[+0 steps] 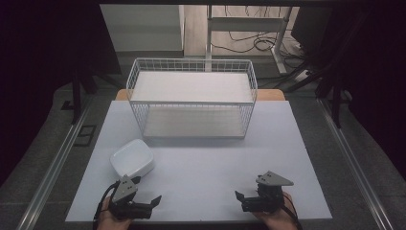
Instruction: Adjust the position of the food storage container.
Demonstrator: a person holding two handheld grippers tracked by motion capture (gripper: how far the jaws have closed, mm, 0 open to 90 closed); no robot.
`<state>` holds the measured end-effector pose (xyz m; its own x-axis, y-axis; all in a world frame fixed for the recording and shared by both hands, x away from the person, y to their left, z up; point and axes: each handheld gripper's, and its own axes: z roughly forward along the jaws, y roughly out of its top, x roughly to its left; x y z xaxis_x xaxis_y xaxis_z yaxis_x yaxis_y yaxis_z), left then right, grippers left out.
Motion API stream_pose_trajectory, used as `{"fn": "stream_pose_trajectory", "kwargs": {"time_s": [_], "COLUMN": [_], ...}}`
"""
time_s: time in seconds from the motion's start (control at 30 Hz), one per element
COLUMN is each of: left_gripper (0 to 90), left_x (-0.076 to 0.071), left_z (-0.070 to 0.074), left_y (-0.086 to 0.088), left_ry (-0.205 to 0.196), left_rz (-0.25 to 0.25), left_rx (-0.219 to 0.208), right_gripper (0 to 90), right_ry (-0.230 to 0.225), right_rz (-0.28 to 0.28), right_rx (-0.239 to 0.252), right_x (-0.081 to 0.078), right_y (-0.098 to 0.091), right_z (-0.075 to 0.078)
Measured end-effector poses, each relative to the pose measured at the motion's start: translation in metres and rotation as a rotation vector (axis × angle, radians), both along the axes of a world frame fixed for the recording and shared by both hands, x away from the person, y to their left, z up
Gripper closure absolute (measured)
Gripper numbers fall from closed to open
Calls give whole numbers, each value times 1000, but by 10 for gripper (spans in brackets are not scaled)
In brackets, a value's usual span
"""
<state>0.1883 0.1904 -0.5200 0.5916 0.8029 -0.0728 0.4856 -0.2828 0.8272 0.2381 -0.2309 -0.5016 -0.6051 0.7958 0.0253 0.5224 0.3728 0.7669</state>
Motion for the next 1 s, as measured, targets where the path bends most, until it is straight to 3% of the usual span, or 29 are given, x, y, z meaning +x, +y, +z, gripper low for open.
{"fn": "stream_pose_trajectory", "kwargs": {"time_s": [0.07, 0.13, 0.27, 0.43, 0.57, 0.67, 0.8, 0.9, 1.0], "left_gripper": [9, 19, 60, 161, 250, 353, 554, 688, 833], "left_x": [1, 1, 0, -4, -4, -5, -6, -6, -4], "left_z": [1, 3, 6, 16, 22, 29, 31, 31, 30], "left_y": [1, 2, 1, 5, 15, 29, 51, 63, 78], "left_ry": [1, 3, -16, -64, -71, -81, -76, -78, -68], "left_rz": [-14, -16, -9, 4, 52, 87, 144, 197, 251], "left_rx": [-41, -47, -24, 9, 34, 11, -76, -59, -72], "right_gripper": [0, 0, 31, 94, 142, 185, 289, 319, 340], "right_ry": [13, 22, 30, 1, 7, 5, -13, -25, -31], "right_rz": [10, 4, -11, -8, -3, 0, -4, -4, 1], "right_rx": [-6, -6, 2, 28, 32, 40, 30, 26, 34], "right_x": [1, 2, 4, 3, 3, 3, 3, 3, 3], "right_y": [0, -1, -4, -5, -6, -8, -10, -12, -13], "right_z": [0, -1, 0, 4, 5, 6, 8, 9, 9]}}
